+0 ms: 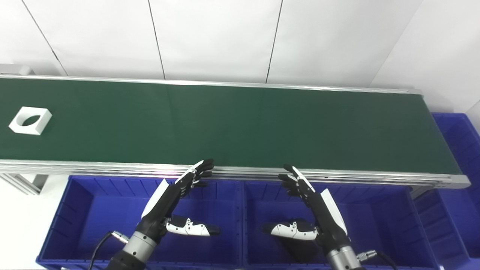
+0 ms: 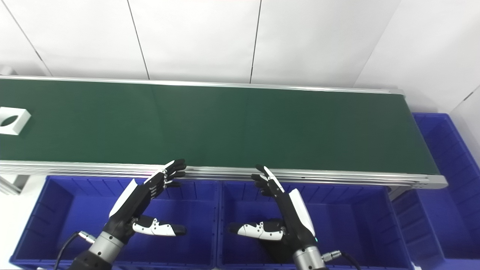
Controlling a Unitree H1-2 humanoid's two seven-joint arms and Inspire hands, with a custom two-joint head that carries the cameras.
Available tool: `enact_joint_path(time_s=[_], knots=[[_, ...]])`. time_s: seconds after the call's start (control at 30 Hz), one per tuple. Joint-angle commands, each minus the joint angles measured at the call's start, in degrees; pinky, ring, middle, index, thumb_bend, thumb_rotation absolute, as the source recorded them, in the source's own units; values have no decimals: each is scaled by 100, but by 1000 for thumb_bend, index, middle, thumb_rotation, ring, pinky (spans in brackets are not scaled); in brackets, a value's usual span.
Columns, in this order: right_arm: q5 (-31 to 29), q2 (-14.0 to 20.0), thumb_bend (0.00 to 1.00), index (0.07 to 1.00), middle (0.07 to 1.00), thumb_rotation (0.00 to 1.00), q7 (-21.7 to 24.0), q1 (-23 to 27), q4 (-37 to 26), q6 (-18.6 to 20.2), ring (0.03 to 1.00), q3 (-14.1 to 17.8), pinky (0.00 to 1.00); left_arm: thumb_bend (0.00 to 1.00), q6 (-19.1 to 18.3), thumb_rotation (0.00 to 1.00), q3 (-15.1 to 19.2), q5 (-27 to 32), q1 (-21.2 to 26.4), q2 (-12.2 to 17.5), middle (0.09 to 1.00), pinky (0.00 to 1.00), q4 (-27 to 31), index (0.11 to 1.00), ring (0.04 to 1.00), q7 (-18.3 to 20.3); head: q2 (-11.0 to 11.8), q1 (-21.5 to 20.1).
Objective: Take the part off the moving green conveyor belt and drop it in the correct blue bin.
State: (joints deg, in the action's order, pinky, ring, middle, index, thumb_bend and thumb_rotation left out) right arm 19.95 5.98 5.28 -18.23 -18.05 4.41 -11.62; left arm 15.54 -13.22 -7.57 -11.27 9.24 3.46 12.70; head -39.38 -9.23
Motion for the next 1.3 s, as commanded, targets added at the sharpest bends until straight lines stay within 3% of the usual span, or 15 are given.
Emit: enact_joint_path(time_s=[0.0, 0.47, 0.97, 1.1, 1.27], knots=[[-71, -25, 874, 937, 856, 286, -58, 52, -138, -225, 828, 4, 765, 876, 220, 297, 22, 22, 107, -2, 905, 793, 92, 908, 868, -40, -29, 11], [-92, 39, 866, 933, 843, 280, -83, 53, -58, -380, 822, -12, 758, 874, 286, 286, 34, -27, 87, -57, 901, 788, 20, 905, 864, -102, 47, 85], [-157, 8, 861, 925, 852, 268, -43, -9, -184, -132, 828, 25, 747, 884, 323, 313, 37, 2, 77, -69, 901, 796, -19, 910, 865, -105, 101, 112], [-110, 6, 858, 921, 851, 270, -50, 8, -187, -84, 822, 33, 705, 885, 317, 311, 28, 30, 88, -65, 902, 799, -22, 909, 869, -78, 104, 105], [-79, 8, 858, 922, 857, 277, -35, 16, -203, -20, 830, 41, 741, 882, 297, 310, 27, 51, 95, -61, 907, 796, -23, 913, 872, -63, 123, 131]])
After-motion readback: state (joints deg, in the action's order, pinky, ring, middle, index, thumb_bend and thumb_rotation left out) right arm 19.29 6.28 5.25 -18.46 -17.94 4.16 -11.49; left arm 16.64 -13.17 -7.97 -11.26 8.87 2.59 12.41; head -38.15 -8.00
